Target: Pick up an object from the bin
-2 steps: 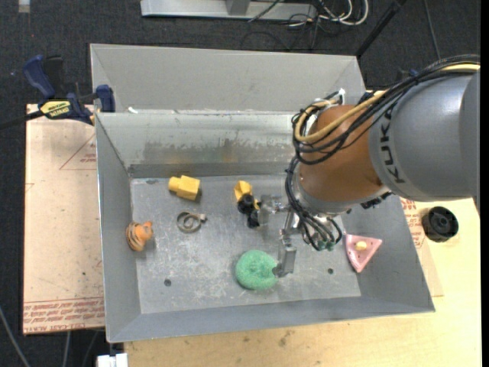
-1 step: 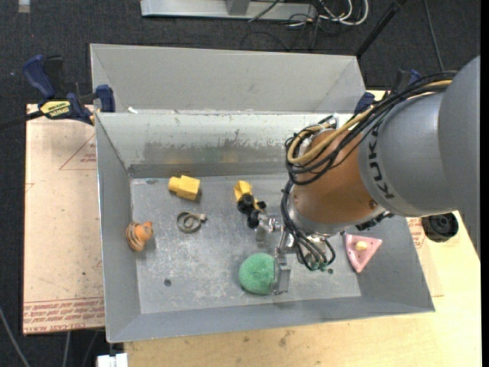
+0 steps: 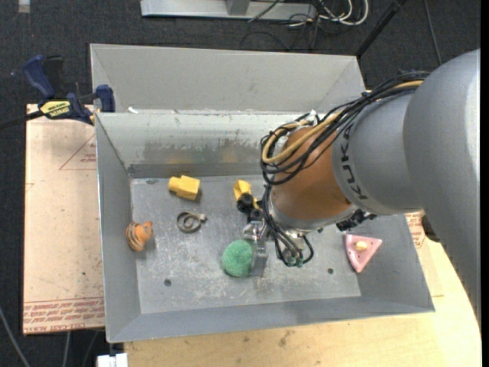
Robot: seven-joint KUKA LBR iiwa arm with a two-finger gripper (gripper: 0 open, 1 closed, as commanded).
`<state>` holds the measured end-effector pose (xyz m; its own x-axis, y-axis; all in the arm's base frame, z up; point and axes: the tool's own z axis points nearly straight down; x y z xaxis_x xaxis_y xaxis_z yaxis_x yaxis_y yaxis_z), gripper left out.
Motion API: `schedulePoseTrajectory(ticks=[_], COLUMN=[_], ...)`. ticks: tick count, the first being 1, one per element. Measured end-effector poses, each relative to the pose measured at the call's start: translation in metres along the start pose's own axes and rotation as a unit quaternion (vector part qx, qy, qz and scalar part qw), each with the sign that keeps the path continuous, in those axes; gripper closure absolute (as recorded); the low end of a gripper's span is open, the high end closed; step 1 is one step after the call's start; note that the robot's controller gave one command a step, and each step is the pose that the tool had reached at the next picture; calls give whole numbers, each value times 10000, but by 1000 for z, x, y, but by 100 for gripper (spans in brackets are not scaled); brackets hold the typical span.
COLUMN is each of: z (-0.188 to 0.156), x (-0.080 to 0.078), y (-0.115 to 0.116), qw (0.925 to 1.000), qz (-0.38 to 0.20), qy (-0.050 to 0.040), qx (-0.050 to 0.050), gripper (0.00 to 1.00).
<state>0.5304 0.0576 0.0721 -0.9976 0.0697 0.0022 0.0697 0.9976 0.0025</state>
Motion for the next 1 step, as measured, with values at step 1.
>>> schedulePoseTrajectory(ticks=[1], z=[0], x=[0], y=[0], qw=[10000], qz=[1], qy=[-1], qx=[0], gripper=[100])
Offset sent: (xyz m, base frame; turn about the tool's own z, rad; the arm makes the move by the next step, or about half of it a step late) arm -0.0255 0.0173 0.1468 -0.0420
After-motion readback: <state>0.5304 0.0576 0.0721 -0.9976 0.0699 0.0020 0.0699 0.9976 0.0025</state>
